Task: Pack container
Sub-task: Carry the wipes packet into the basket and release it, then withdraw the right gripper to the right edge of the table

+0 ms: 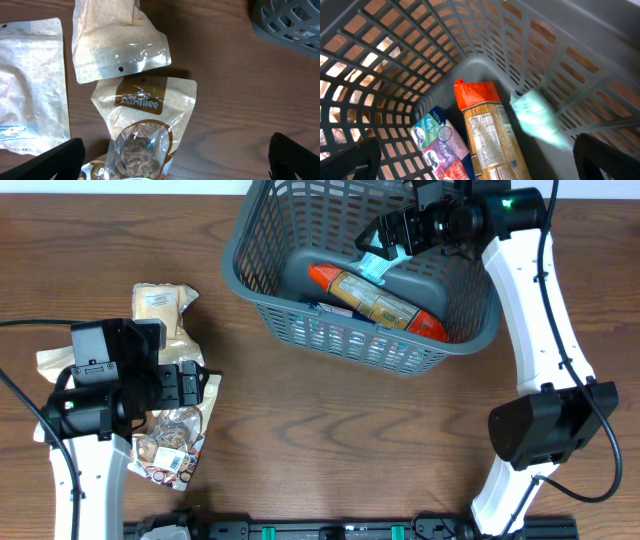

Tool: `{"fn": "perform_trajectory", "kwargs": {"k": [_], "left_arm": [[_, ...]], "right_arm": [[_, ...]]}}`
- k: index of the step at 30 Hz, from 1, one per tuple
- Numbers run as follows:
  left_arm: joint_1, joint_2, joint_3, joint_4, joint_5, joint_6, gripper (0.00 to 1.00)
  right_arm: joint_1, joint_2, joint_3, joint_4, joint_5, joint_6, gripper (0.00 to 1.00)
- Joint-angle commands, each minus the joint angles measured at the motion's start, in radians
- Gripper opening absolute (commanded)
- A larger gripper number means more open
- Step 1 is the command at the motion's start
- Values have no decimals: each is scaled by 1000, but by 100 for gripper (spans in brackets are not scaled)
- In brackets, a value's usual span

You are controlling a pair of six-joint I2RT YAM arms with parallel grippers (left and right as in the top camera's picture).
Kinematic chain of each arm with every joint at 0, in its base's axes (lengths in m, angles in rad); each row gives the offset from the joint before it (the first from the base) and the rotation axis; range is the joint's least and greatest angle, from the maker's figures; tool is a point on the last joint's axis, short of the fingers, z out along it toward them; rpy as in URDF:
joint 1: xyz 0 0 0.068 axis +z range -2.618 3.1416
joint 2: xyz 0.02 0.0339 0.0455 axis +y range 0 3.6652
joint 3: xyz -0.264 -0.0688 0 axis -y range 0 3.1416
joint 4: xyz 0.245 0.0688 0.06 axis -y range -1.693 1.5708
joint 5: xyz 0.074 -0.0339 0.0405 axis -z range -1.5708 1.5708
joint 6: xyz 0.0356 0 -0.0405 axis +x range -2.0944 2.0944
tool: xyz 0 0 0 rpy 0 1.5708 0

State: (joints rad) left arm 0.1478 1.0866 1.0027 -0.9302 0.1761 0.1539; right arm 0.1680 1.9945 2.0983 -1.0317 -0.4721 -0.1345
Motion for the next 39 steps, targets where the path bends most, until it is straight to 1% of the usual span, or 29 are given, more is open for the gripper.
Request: {"fn": "perform_trajectory", "kwargs": {"k": [1,7,13,16,19,21,25,29,31,36,39], "left_arm": [[3,-5,4,9,-2,-6,99],[4,-9,6,16,-2,-6,99],[3,-10,6,20,-2,-6,99],[3,-10,6,20,-2,-6,99],[3,-10,6,22,-2,-6,99],[3,-10,6,22,-2,-6,99],[4,-11,6,27,-10,-6,99],[4,-27,15,39,-51,-6,99],[5,-46,30,44,-95,-7,99],[14,-102,95,30,-309,-66,99],[56,-135,134,-14,-385,-111,99]], "right_arm": [[2,-26,47,-4,28,-16,99],[3,-66,242,-105,145,-17,99],[-5,-124,434,-223,197,-14,99],[-19,-175,478,-253,365,68,99],[-50,-231,482,-278,554,155,99],[-85,-267,482,-317,640,217,99],[-200,-310,482,-434,676,331,99],[-348,-314,481,-594,676,422,99],[-423,-313,471,-667,685,459,99],[-555,-316,410,-666,672,480,99],[-615,-314,357,-665,650,478,99]]}}
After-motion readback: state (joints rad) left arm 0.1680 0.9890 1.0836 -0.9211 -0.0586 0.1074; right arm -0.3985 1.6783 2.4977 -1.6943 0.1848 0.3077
